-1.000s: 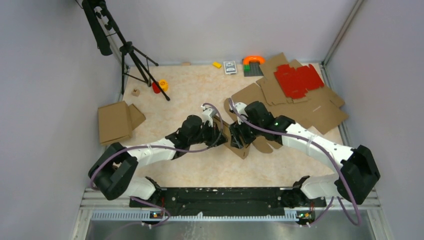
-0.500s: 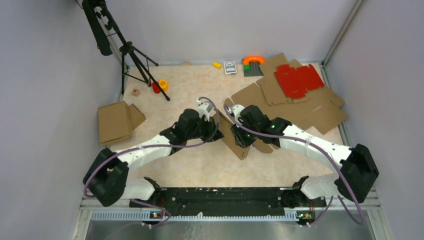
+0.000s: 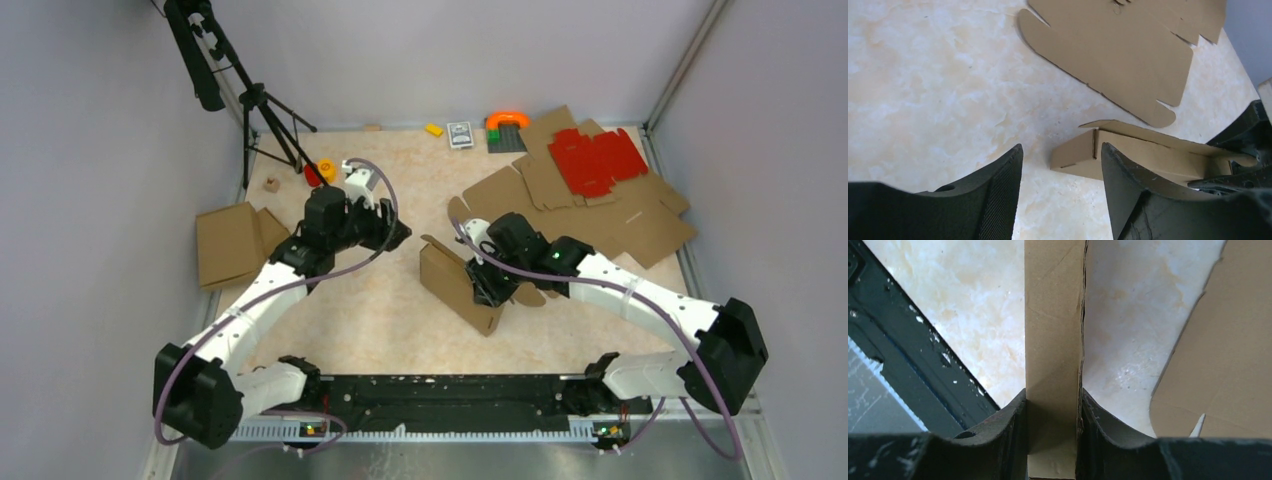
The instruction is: Fold the paper box
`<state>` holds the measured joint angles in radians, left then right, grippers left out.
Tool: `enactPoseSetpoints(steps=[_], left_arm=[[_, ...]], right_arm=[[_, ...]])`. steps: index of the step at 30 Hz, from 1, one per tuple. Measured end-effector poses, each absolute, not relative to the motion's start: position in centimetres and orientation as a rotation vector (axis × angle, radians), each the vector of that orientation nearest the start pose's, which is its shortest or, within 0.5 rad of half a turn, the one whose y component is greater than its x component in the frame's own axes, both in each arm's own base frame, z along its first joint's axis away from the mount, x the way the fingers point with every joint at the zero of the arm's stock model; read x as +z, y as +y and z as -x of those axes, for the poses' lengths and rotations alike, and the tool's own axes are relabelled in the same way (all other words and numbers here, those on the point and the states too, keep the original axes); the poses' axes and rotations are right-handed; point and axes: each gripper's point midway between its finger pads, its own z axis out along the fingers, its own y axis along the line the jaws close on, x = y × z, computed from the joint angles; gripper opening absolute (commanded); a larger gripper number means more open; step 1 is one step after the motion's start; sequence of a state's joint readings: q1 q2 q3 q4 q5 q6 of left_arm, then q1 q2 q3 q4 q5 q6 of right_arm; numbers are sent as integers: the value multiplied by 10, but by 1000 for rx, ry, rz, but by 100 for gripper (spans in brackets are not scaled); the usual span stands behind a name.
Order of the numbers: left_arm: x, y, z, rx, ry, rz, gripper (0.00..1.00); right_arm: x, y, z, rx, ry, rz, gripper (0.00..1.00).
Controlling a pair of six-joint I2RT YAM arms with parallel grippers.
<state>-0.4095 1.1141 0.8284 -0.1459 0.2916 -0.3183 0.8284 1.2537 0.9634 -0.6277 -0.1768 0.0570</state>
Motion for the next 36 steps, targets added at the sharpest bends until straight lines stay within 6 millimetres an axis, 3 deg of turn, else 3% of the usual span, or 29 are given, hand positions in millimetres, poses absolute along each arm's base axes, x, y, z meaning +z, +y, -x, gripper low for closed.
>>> enactPoseSetpoints(steps=[10, 17, 20, 23, 27, 30, 34, 36], left_arm=[[187, -236, -278, -988, 2039, -622, 60], [171, -247, -271, -1088, 2066, -701, 48], [169, -249, -272, -1102, 2073, -708, 38], [170, -250, -270, -1115, 2073, -714, 21], [174, -252, -270, -1124, 2066, -721, 12], [174, -253, -269, -1125, 2068, -724, 12], [175, -254, -267, -1124, 2079, -731, 24], [176, -255, -266, -1117, 2081, -737, 24]], right_arm=[[127, 245, -164, 639, 2381, 1129, 23], [130, 245, -159, 664, 2388, 1146, 23], [130, 246, -158, 668, 2390, 1148, 22], [130, 246, -157, 670, 2391, 1149, 22], [129, 245, -157, 670, 2393, 1150, 22], [129, 245, -158, 666, 2393, 1148, 22], [129, 245, -158, 659, 2393, 1146, 22], [129, 244, -159, 657, 2393, 1145, 22]])
